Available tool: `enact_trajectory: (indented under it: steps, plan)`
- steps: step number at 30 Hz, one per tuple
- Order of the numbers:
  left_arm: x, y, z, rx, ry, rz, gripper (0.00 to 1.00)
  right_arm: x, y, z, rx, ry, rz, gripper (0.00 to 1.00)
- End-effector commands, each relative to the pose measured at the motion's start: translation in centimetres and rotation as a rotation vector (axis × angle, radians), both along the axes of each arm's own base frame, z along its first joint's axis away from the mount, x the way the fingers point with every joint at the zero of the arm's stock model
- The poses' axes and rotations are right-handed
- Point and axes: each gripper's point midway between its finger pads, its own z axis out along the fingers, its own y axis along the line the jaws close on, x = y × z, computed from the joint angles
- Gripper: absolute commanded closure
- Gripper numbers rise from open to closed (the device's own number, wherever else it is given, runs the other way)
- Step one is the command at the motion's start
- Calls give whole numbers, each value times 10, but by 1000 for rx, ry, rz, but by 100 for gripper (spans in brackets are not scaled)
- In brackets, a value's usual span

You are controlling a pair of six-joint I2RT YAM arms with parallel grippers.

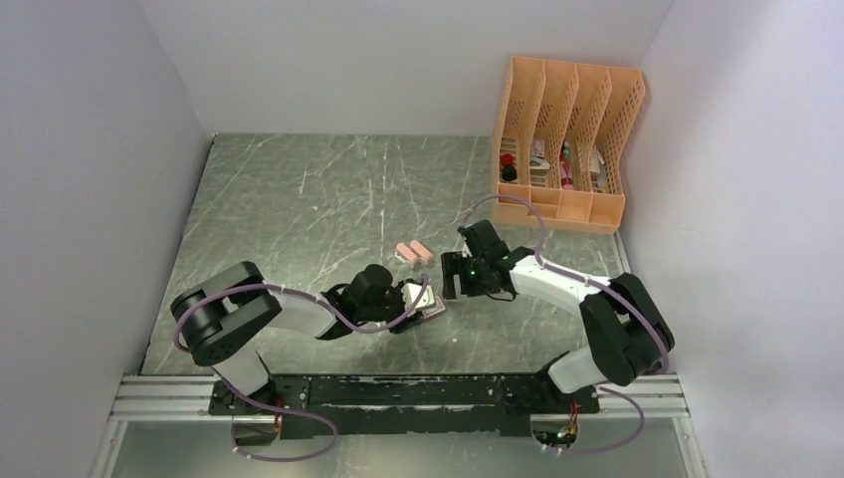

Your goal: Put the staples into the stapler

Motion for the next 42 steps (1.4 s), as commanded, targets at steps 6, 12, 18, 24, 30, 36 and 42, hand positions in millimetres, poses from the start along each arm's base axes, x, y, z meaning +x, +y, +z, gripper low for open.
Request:
enact_trajectory:
  steps: [6, 12, 18, 24, 30, 36, 42]
  plan:
    - [-17, 29, -45, 174, 64, -3, 51, -10, 18, -4, 47, 44, 96, 18]
    - [-17, 29, -45, 175, 66, -7, 51, -11, 14, -10, -15, 54, 94, 23]
    - [-17, 29, -46, 178, 65, -11, 51, -14, 10, -12, -76, 53, 98, 27]
    - [-17, 29, -47, 184, 65, -16, 51, -16, 7, -14, -120, 55, 103, 30]
    - [-18, 29, -47, 184, 67, -16, 51, -18, 1, -14, -158, 50, 89, 32]
    - [-18, 29, -48, 187, 69, -19, 51, -16, -4, -14, -186, 45, 65, 35]
    - [-18, 29, -48, 187, 69, -19, 51, -13, -9, -13, -209, 34, 45, 37]
